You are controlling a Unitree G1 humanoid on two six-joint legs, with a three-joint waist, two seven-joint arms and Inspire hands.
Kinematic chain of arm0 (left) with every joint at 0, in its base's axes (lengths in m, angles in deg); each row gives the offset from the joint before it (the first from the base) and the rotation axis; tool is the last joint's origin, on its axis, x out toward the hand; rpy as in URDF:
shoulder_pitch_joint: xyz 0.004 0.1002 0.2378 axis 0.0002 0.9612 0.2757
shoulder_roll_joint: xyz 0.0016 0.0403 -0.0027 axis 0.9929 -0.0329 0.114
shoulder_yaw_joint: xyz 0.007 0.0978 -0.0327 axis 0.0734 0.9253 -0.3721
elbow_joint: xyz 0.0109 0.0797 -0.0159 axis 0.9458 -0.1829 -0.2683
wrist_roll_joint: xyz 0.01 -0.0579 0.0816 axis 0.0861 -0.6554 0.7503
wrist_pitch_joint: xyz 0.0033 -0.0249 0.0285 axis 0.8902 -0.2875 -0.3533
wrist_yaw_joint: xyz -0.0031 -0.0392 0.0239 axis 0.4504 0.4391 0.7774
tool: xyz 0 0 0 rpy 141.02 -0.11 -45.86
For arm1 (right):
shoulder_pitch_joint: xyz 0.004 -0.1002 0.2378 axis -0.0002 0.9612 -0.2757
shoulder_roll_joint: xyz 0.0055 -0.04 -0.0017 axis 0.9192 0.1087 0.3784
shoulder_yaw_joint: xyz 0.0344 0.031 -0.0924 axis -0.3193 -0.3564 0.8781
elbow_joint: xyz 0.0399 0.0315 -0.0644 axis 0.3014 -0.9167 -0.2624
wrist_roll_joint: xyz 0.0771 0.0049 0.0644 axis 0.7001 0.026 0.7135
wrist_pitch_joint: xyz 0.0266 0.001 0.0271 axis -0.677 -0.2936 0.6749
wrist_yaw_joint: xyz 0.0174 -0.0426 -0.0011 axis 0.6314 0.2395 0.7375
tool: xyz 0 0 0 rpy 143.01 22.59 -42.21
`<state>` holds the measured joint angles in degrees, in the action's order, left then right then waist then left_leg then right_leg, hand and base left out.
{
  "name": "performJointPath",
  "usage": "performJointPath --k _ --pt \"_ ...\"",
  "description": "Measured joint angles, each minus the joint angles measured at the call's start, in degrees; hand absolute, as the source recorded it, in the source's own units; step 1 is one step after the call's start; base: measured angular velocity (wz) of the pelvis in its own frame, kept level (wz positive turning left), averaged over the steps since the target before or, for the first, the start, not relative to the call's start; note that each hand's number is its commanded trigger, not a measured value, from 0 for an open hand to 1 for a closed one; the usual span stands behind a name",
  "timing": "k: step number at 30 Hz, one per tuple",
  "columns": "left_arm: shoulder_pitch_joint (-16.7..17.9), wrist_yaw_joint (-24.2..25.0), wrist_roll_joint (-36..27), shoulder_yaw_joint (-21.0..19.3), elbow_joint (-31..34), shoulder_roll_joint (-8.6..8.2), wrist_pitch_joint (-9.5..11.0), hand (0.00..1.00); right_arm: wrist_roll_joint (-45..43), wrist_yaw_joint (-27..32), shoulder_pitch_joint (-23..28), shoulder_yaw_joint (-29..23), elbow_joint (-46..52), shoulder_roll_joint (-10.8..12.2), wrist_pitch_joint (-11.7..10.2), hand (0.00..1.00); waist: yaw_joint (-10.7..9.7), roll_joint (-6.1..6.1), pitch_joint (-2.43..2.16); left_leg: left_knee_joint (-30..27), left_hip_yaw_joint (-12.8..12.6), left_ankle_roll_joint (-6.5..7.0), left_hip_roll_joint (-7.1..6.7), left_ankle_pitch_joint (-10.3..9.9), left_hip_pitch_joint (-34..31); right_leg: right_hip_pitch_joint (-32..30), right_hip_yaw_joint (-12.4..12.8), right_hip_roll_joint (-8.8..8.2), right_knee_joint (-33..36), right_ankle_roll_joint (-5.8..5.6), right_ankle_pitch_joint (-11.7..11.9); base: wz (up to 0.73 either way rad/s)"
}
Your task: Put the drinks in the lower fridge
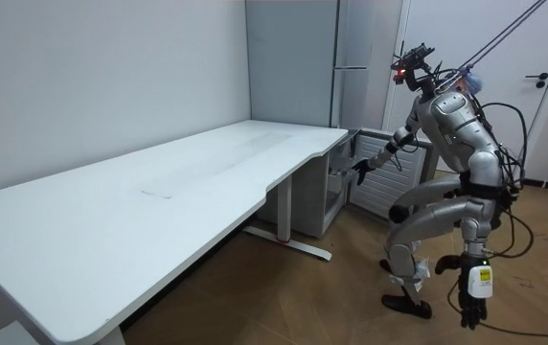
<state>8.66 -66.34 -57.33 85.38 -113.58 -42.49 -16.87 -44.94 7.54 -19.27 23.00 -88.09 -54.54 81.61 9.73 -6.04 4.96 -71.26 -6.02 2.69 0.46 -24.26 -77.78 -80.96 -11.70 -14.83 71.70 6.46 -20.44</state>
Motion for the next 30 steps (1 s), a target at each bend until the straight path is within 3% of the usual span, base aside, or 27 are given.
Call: performJointPath --k 4,9,14,17,18,22,30 --pt "0.25 -0.18 0.01 0.02 -0.82 0.36 -0.02 0.00 1.30 0.52 -1.43 0.64 0.18 -0.07 1.34 0.00 0.00 -0.01 -0.01 0.00 0.05 -0.04 0.14 -0.02 0.10 0.11 -0.25 -0.04 0.02 0.34 -0.10 0.00" --pt "1.62 -2.11 0.03 -0.10 0.42 2.06 0.01 0.00 1.48 2.71 -4.56 2.81 2.78 -0.12 4.99 0.00 -0.04 0.00 -0.08 -0.10 0.15 -0.26 0.91 -0.13 0.49 0.58 -0.59 0.65 -0.41 0.86 0.03 -0.06" --pt "5.15 -3.87 -0.01 -0.23 3.54 3.26 -0.12 0.00 1.28 5.87 -5.00 5.22 5.28 -0.16 5.45 0.00 0.15 0.12 -0.24 -0.15 0.97 -0.64 0.88 -0.32 1.93 2.44 -1.17 0.91 -0.62 1.40 0.13 -0.02" --pt "5.38 -4.22 -0.06 -0.23 3.74 3.40 -0.14 0.00 -1.57 7.24 -7.56 8.00 9.79 -1.67 5.21 0.00 0.29 0.09 -0.26 -0.21 1.47 -0.72 0.81 -0.32 2.55 3.47 -1.58 0.84 -0.63 1.08 -0.23 0.05" --pt "5.38 -4.22 -0.05 -0.33 3.88 3.53 -0.13 0.00 -0.32 8.10 -8.16 7.38 9.59 -1.34 6.15 0.00 0.43 0.03 -0.30 -0.24 1.76 -0.82 0.83 -0.27 2.87 3.98 -1.86 0.89 -0.75 0.95 -0.37 0.06" --pt "5.58 -4.15 0.04 -0.90 3.83 3.56 -0.11 0.00 -0.31 8.60 -8.08 7.51 10.12 -1.38 6.32 0.00 0.44 -0.02 -0.33 -0.24 2.12 -1.08 1.02 -0.17 3.74 5.27 -2.43 0.90 -1.02 1.01 -0.38 0.00" --pt "6.20 -3.64 -0.05 -0.98 4.03 4.45 0.23 0.00 -0.28 10.34 -8.09 9.49 11.20 -1.19 7.94 0.00 0.55 -0.03 -0.35 0.02 3.00 -2.10 0.94 -0.15 6.94 8.78 -3.25 0.94 -1.02 1.92 -0.87 0.01"
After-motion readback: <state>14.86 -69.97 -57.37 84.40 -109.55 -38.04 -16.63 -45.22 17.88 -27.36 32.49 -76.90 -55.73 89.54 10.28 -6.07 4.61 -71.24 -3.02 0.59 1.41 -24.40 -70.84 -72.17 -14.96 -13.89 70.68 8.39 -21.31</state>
